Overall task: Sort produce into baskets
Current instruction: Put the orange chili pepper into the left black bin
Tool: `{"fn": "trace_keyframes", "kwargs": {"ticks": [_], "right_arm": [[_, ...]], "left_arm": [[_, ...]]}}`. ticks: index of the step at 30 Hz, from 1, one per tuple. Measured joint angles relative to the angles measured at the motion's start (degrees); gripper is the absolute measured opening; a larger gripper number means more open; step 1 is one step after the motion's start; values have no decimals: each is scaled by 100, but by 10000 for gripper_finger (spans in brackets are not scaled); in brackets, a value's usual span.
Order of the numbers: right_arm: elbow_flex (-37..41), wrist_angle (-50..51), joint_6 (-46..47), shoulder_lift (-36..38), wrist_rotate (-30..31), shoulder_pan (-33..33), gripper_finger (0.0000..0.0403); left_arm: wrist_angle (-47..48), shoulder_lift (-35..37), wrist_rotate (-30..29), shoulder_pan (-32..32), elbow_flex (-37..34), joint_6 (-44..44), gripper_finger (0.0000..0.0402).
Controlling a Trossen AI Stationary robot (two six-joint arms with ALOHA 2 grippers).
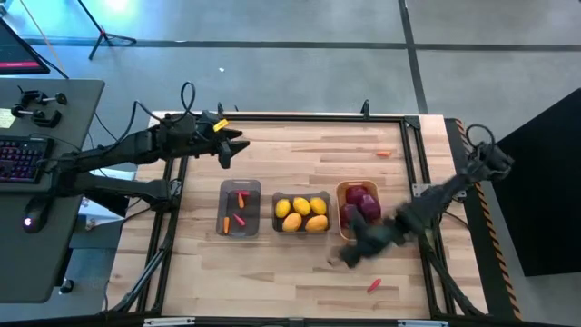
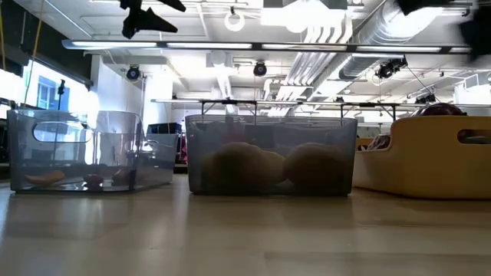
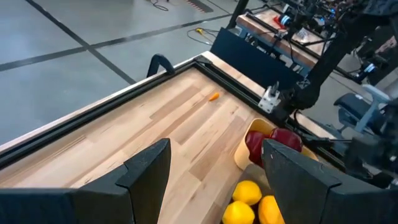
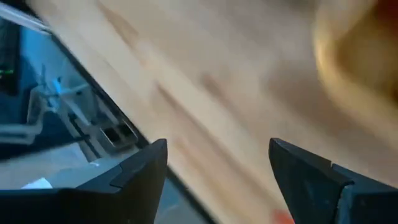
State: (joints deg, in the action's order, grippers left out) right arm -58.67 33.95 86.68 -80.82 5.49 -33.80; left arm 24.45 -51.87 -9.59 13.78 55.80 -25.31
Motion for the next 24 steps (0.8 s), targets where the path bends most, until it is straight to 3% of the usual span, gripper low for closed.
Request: {"fn": "trace_keyframes", "kwargs": {"ticks": [4,8,12,20,24], "right_arm": [[353,-207,2232,-143,-102,-1150,271],[421,-290,3822,-478,-271,-1778,271],[421,-293,4088,-790,-640,-1963,271],[421,-234,4200,-1409,-1466,-1720,271],[421,-140,4210,-1558,-1520,-1626,271]], "left_arm": [[-205,-115,0,-2,-1,-10,239],[-342,-205,-1,0,-1,-43,239],[-506,-272,-1,0,-1,-165,239],[-677,-315,1,0,-1,-318,239],[-676,-315,1,0,-1,-320,239]]}}
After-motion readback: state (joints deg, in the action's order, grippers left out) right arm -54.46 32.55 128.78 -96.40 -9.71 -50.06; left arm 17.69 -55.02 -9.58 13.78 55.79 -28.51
